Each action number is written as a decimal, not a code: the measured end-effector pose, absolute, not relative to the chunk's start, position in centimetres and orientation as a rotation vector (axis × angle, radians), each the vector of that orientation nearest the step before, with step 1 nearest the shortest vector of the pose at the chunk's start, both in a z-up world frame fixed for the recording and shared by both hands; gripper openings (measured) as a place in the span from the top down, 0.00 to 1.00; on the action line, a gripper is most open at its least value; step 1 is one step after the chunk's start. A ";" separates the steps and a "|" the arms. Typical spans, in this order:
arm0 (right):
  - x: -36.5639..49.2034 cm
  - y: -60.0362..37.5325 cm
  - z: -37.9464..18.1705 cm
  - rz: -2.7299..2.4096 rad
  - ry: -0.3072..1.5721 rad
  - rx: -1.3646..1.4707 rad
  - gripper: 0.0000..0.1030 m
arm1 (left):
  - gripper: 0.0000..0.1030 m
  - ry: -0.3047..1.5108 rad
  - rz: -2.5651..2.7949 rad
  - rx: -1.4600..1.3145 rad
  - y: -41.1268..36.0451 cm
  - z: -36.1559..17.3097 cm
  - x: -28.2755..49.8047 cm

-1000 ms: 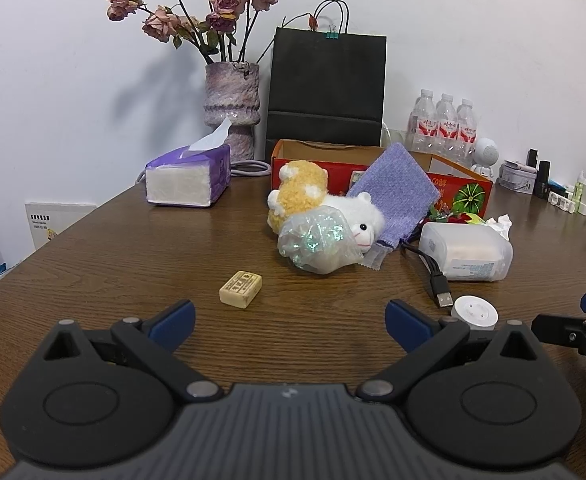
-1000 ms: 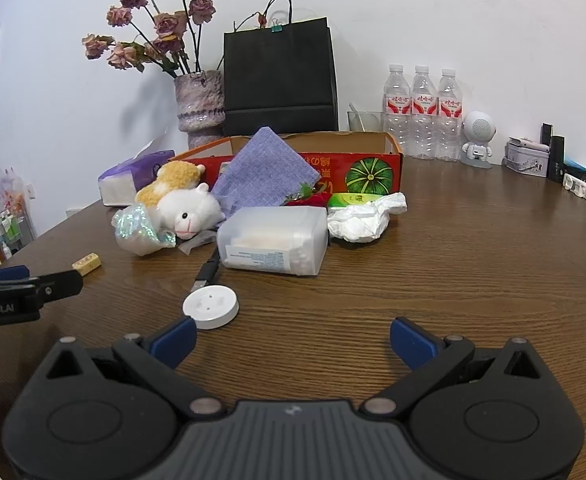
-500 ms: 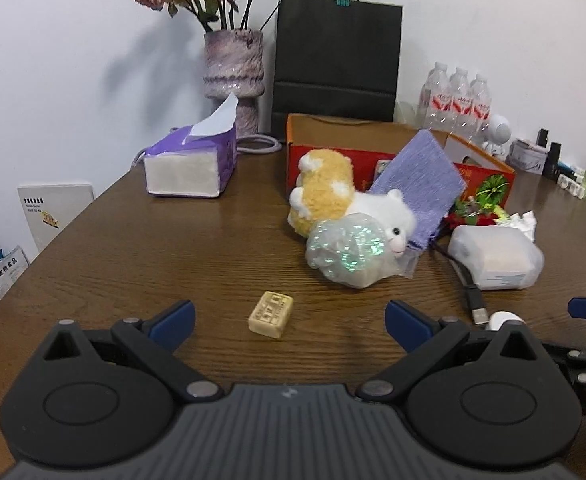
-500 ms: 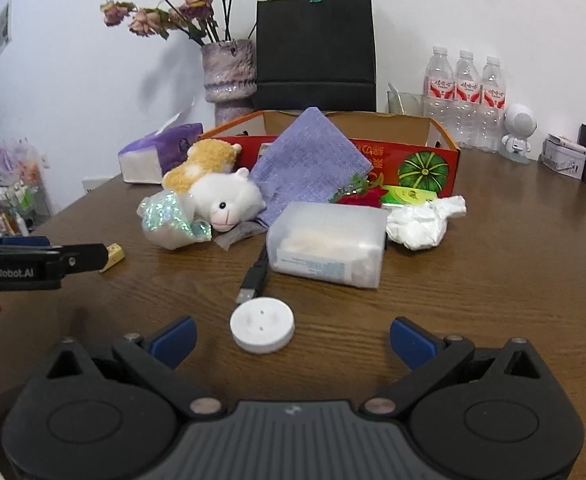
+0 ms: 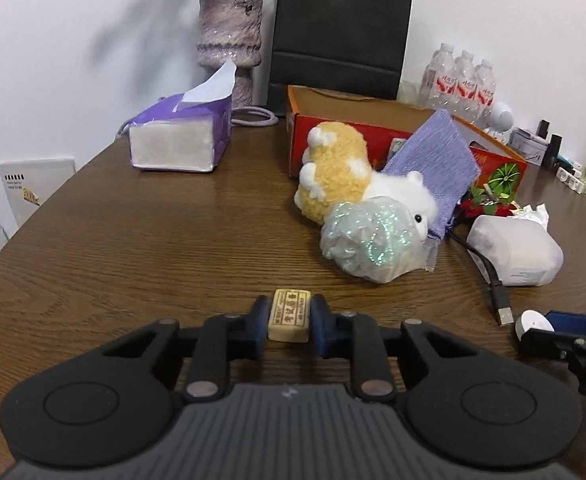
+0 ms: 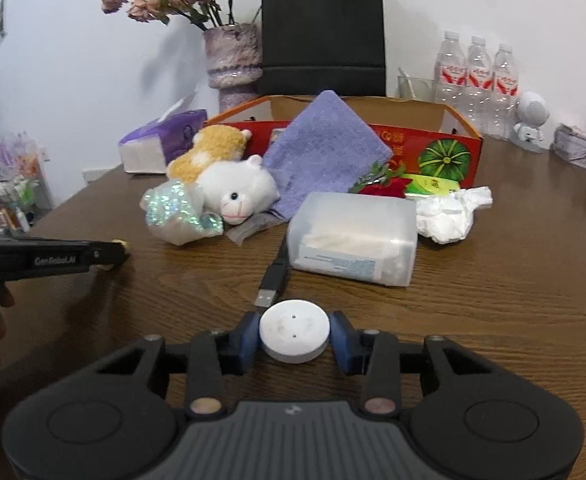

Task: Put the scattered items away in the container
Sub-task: 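Grasp the beige soap bar with the left tool while the right tool grasps the white round lid, then carry both items into the cardboard box and open both tools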

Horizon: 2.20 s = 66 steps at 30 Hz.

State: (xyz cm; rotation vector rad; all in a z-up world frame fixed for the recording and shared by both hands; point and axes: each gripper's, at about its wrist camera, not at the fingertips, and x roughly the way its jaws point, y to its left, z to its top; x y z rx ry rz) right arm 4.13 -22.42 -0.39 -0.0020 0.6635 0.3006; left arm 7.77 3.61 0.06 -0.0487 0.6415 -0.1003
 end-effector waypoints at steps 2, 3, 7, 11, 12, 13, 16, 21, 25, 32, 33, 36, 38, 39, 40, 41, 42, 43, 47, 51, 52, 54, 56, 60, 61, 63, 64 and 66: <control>3.9 -22.5 -0.3 0.294 0.647 -0.009 0.63 | 0.78 0.631 -0.102 -0.048 3.5 0.2 7.5; 3.8 -22.6 -0.2 0.292 0.639 -0.017 0.63 | 0.78 0.624 -0.101 -0.050 3.5 0.3 7.3; 3.6 -22.9 0.2 0.298 0.619 -0.023 0.63 | 0.78 0.609 -0.104 -0.044 3.3 0.7 6.9; 3.4 -23.1 0.6 0.301 0.598 -0.024 0.63 | 0.78 0.599 -0.110 -0.047 3.1 1.1 6.5; 3.4 -23.3 0.8 0.304 0.593 -0.021 0.63 | 0.79 0.590 -0.112 -0.051 3.1 1.4 6.3; 3.4 -23.4 1.0 0.308 0.586 -0.017 0.63 | 0.79 0.579 -0.115 -0.050 3.0 1.7 6.1; 3.3 -24.0 2.0 0.307 0.556 -0.016 0.63 | 0.79 0.539 -0.125 -0.047 2.8 2.9 5.7; 4.2 -24.8 4.1 0.305 0.493 -0.017 0.63 | 0.79 0.446 -0.152 -0.060 2.0 6.0 6.0; 6.4 -25.2 6.5 0.305 0.433 -0.017 0.63 | 0.79 0.370 -0.169 -0.065 0.5 8.8 8.3; 12.9 -25.3 10.9 0.294 0.346 0.019 0.63 | 0.79 0.295 -0.187 -0.150 -2.9 12.4 15.3; 14.1 -25.3 11.3 0.289 0.343 0.032 0.63 | 0.79 0.292 -0.182 -0.170 -3.4 12.6 16.5; 17.6 -25.2 11.6 0.261 0.337 0.057 0.63 | 0.79 0.314 -0.163 -0.217 -4.5 12.0 20.1; 20.1 -25.6 11.0 0.235 0.349 0.070 0.63 | 0.79 0.346 -0.145 -0.233 -5.0 10.7 22.2; 21.4 -25.8 10.5 0.229 0.364 0.085 0.63 | 0.79 0.368 -0.135 -0.239 -5.0 10.0 23.6; 22.7 -26.1 10.1 0.226 0.382 0.099 0.63 | 0.79 0.390 -0.127 -0.243 -5.0 9.3 24.5; 23.9 -26.4 9.5 0.222 0.402 0.104 0.63 | 0.79 0.415 -0.120 -0.244 -4.9 8.5 25.5; 24.9 -26.6 9.0 0.219 0.420 0.104 0.63 | 0.79 0.445 -0.118 -0.232 -4.9 7.9 26.4; 25.8 -26.8 8.5 0.215 0.435 0.101 0.63 | 0.79 0.461 -0.112 -0.222 -4.9 7.3 27.0; 28.1 -27.5 6.5 0.192 0.498 0.085 0.63 | 0.79 0.485 -0.094 -0.173 -5.0 6.0 28.3; 29.1 -27.7 5.1 0.210 0.557 0.059 0.59 | 0.36 0.515 -0.104 -0.148 -5.5 5.3 29.0; 29.2 -27.6 5.0 0.213 0.569 0.049 0.38 | 0.17 0.520 -0.092 -0.146 -5.6 5.2 29.0; 29.3 -27.3 4.8 0.204 0.587 0.032 0.00 | 0.00 0.490 -0.050 -0.143 -5.7 5.4 28.3; 29.1 -27.1 5.1 0.191 0.582 0.011 0.00 | 0.00 0.476 -0.050 -0.118 -6.0 5.8 28.0; 28.5 -27.3 5.8 0.187 0.572 0.019 0.00 | 0.00 0.464 -0.038 -0.093 -6.3 6.1 27.6; 28.5 -27.3 5.8 0.185 0.572 0.018 0.00 | 0.00 0.465 -0.039 -0.094 -6.3 6.1 27.6; 28.4 -27.4 6.0 0.178 0.569 0.012 0.00 | 0.00 0.470 -0.037 -0.096 -6.3 6.1 27.7; 28.5 -27.5 6.0 0.177 0.569 0.010 0.00 | 0.00 0.471 -0.037 -0.094 -6.3 6.1 27.7; 28.5 -27.5 6.1 0.177 0.569 0.008 0.00 | 0.00 0.470 -0.037 -0.090 -6.4 6.2 27.7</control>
